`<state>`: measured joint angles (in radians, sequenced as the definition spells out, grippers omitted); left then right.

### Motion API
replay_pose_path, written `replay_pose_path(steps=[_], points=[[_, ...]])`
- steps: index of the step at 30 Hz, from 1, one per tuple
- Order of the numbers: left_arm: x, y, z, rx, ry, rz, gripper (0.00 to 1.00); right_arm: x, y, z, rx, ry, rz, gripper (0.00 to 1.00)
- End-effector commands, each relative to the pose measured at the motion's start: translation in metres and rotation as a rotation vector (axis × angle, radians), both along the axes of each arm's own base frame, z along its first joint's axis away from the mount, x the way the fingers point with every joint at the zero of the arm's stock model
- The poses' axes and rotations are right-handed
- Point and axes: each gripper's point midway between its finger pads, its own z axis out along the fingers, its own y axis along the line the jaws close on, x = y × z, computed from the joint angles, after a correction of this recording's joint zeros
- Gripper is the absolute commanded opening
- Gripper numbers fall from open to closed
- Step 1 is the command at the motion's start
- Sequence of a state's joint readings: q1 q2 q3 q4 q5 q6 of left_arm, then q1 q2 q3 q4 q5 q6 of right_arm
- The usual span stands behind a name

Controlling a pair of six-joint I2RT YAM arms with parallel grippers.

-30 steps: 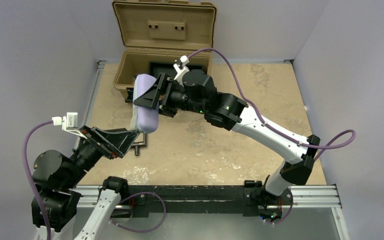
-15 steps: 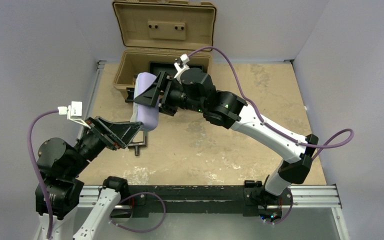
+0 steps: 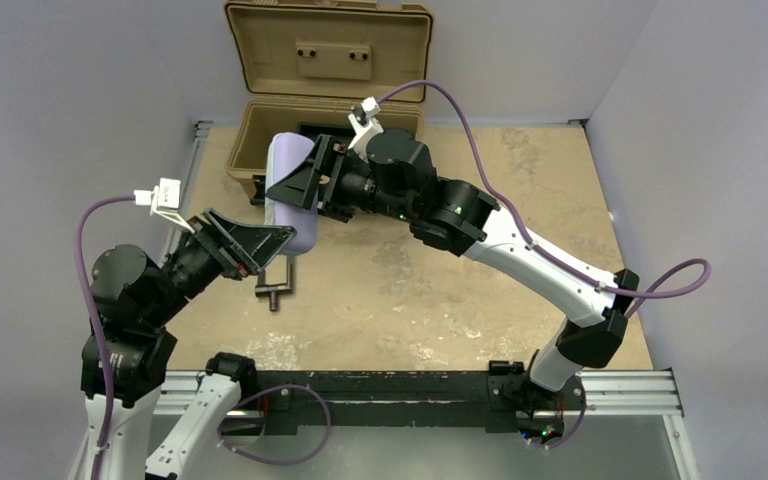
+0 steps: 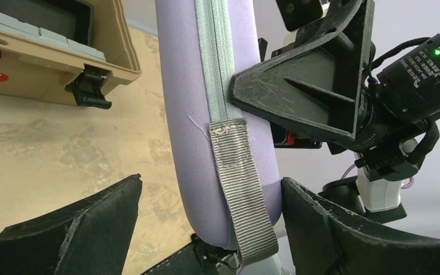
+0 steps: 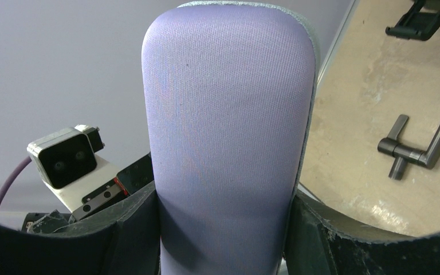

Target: Open the umbrella

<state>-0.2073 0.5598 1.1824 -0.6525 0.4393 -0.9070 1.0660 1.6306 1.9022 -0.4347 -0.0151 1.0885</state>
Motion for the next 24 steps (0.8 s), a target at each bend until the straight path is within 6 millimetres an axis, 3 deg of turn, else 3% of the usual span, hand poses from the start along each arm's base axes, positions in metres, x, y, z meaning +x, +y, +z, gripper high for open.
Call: replay_pose_path(steps=[1, 11, 19, 24], points=[[0.005, -0.006, 0.008, -0.008, -0.011, -0.030, 0.85, -0.002, -0.014, 0.083, 0.179, -0.174, -0.014, 0.49], [0.020, -0.015, 0.014, 0.015, -0.008, -0.050, 0.82, -0.012, 0.000, 0.086, 0.131, -0.274, 0.029, 0.48], [0.025, -0.020, 0.014, 0.029, -0.013, -0.061, 0.71, -0.021, 0.005, 0.087, 0.116, -0.317, 0.077, 0.48], [0.025, -0.021, 0.015, 0.038, -0.015, -0.068, 0.42, -0.025, 0.004, 0.090, 0.130, -0.327, 0.091, 0.48]])
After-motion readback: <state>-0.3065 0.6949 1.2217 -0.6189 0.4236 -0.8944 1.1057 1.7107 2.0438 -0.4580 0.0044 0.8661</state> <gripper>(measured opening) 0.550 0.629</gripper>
